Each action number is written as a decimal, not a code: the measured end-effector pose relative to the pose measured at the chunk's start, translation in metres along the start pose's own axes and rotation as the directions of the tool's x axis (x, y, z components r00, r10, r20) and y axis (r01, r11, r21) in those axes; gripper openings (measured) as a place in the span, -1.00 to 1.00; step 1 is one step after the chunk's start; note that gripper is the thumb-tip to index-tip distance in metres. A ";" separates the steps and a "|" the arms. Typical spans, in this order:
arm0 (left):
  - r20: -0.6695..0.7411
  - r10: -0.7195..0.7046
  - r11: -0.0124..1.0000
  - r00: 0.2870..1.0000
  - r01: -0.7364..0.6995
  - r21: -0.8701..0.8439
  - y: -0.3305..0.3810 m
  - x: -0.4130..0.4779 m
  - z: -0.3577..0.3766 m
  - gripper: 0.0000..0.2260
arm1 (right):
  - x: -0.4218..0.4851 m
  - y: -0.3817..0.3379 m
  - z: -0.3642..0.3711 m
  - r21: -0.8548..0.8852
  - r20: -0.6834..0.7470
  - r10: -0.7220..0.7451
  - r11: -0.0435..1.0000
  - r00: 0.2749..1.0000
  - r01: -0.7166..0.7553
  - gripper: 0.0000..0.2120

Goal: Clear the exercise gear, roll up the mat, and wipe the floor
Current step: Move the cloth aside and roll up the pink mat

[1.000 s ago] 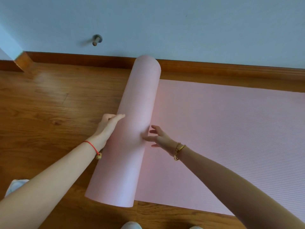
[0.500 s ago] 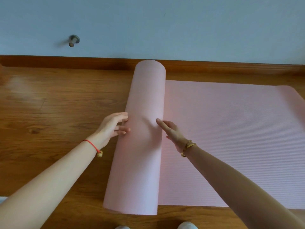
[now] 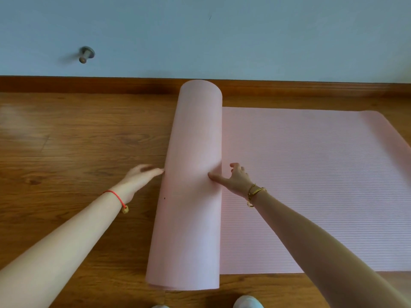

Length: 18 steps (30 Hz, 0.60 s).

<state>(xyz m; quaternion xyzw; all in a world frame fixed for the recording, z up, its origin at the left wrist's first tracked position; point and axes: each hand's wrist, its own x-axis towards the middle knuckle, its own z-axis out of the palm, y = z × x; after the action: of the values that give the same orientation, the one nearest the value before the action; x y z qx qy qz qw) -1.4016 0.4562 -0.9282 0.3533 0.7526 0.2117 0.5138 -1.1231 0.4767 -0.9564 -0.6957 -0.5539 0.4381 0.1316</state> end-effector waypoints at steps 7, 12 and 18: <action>0.347 -0.079 0.987 0.935 0.121 -0.102 -0.004 -0.008 0.023 -0.24 | 0.004 0.004 -0.007 -0.048 -0.050 0.018 0.999 0.999 -0.020 -0.04; 0.386 -0.015 0.980 0.923 0.091 -0.180 0.008 -0.017 0.035 -0.44 | 0.001 -0.004 -0.008 0.299 0.065 0.016 0.954 0.998 -0.035 -0.36; 0.350 0.024 0.994 0.936 0.014 -0.104 0.016 -0.025 0.034 -0.48 | -0.005 -0.026 0.003 0.462 0.136 0.025 0.883 0.990 -0.086 -0.20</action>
<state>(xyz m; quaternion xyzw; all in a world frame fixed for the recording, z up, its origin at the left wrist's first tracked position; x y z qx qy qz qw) -1.3590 0.4467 -0.9146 0.3598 0.6358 0.1857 0.6571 -1.1425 0.4805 -0.9388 -0.6299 -0.4193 0.6053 0.2472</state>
